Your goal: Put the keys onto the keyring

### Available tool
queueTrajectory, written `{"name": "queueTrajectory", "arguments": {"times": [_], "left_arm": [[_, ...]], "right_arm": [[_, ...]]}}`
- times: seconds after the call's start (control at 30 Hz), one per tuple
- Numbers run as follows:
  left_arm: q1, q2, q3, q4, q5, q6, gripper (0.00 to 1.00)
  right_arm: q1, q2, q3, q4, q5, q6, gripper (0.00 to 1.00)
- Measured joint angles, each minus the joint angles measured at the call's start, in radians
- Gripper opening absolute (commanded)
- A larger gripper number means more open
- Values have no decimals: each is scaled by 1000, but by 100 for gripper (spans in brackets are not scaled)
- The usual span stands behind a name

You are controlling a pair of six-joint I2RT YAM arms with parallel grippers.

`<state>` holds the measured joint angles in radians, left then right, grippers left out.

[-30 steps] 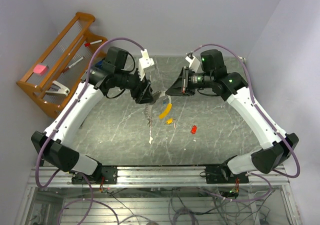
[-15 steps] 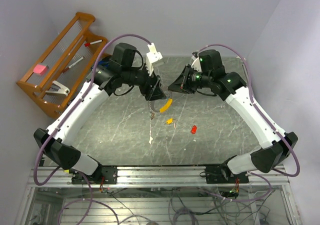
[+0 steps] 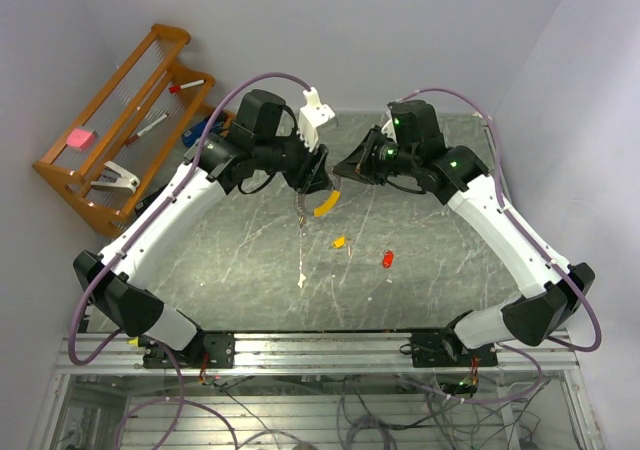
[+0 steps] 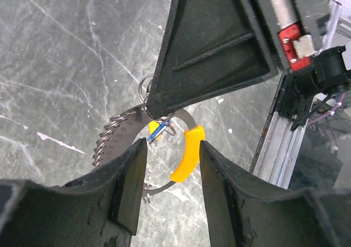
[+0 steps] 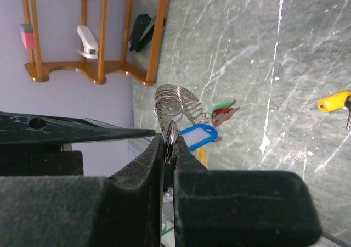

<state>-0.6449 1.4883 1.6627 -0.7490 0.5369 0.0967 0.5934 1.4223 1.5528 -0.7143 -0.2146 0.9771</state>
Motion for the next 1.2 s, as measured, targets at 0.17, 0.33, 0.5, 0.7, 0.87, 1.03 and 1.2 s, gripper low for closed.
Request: {"name": "queueTrajectory", "arguments": {"times": [0.17, 0.33, 0.5, 0.7, 0.87, 1.03, 1.2], "left_arm": [[-2, 3, 0, 2, -36, -1, 53], [-3, 7, 0, 5, -52, -1, 53], [-5, 24, 0, 5, -62, 0, 48], [-6, 36, 1, 4, -67, 2, 21], [-8, 36, 7, 3, -71, 6, 14], [-8, 36, 18, -1, -74, 12, 15], [-8, 36, 25, -9, -80, 19, 32]], "right_arm": [[5, 0, 11, 14, 3, 11, 0], [11, 0, 13, 31, 3, 18, 0], [14, 0, 12, 37, 13, 21, 0], [17, 0, 12, 48, 4, 26, 0], [18, 0, 12, 64, -7, 26, 0], [19, 0, 11, 75, -14, 26, 0], [19, 0, 11, 74, -11, 26, 0]]}}
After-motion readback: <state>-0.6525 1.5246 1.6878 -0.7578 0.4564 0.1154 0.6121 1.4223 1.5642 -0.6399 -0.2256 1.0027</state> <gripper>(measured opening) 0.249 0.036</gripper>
